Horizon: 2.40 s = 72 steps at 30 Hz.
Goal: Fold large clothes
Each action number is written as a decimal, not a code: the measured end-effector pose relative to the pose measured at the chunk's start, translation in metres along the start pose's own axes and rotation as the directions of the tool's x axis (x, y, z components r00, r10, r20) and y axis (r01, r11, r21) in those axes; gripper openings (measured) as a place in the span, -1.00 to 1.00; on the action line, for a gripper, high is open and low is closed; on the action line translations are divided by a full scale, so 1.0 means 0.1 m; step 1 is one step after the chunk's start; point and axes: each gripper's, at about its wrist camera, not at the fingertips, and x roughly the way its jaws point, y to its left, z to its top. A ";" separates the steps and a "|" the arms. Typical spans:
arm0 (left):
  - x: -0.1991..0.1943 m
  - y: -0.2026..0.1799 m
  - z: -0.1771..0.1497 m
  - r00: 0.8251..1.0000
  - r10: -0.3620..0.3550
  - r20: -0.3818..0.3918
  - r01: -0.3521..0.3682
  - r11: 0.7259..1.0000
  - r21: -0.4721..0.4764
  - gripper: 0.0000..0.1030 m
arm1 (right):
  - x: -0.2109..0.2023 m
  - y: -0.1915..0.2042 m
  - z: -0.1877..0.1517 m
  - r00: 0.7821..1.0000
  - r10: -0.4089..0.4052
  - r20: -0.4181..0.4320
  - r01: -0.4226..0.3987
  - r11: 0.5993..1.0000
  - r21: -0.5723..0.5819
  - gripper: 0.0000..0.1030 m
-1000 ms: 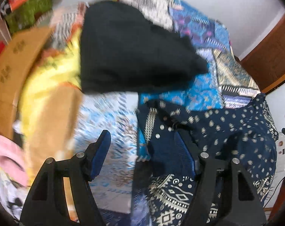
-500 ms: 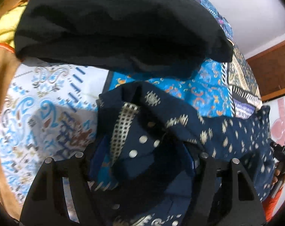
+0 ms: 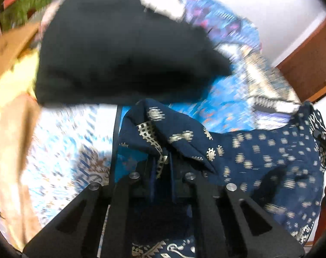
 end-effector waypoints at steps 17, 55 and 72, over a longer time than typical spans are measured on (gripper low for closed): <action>-1.12 -0.44 1.22 0.941 -0.013 0.339 -0.021 0.995 0.096 -0.84 | -0.54 0.70 0.90 0.960 -0.006 0.280 0.062 0.980 -0.190 -0.86; -0.82 0.02 1.32 0.949 0.173 0.263 -0.198 0.978 0.072 -0.75 | -0.34 0.56 0.94 0.957 -0.205 0.204 0.256 0.928 -0.271 -0.55; -1.23 0.00 0.05 0.978 0.142 0.155 -0.175 0.960 0.221 0.64 | -1.04 0.80 -0.25 0.970 -0.149 0.194 0.219 0.881 -0.420 0.23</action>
